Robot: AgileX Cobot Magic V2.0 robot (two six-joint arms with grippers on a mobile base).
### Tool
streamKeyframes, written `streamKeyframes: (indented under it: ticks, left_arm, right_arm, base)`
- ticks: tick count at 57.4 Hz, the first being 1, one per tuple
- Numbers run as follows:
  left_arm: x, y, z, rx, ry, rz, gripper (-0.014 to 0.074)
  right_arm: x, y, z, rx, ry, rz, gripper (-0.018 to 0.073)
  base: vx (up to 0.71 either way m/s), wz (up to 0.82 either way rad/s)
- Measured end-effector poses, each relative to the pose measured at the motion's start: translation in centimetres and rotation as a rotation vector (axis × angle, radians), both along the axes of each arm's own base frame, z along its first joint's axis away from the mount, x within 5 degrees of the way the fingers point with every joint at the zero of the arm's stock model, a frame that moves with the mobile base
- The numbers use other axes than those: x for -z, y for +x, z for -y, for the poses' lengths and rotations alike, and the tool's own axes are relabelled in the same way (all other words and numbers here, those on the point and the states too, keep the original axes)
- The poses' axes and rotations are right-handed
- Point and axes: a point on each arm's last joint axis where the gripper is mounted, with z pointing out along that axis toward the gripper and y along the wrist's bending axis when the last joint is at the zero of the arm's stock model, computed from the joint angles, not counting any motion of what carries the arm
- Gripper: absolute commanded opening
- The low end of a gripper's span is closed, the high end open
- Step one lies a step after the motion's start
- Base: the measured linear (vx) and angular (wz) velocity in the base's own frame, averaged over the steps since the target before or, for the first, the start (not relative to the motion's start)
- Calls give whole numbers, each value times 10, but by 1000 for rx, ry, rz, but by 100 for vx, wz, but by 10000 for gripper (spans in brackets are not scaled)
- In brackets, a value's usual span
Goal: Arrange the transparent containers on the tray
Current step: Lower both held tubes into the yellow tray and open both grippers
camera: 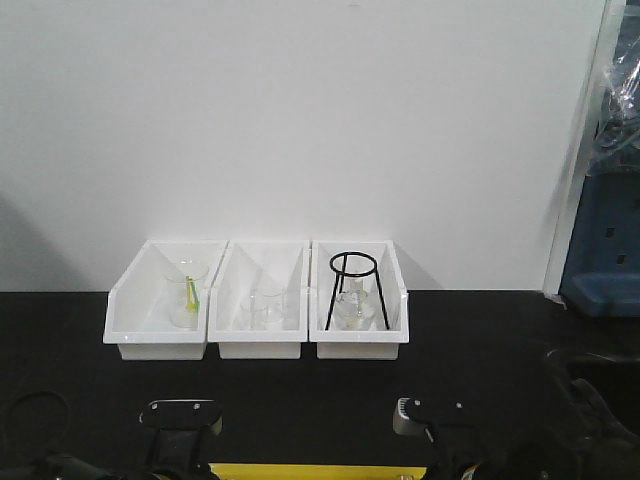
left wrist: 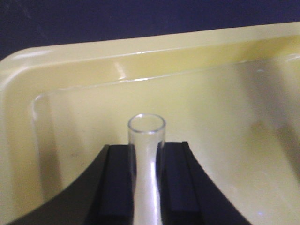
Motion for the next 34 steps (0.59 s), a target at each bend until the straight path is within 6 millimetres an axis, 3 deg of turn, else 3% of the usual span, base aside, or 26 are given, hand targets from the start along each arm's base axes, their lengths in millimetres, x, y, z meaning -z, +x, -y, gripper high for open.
streamKeyframes:
  ticks: [10, 19, 34]
  left_arm:
    - [16, 4, 2, -4, 18, -29, 297]
    - [28, 5, 3, -4, 39, -63, 398]
    - [29, 5, 3, -5, 38, -60, 429]
  right_arm:
    - [14, 2, -1, 8, -17, -43, 128]
    - [16, 2, -1, 8, -19, -48, 268]
    - [16, 2, -1, 9, -19, -48, 503]
  base:
    - [0, 0]
    - [0, 0]
    - [0, 0]
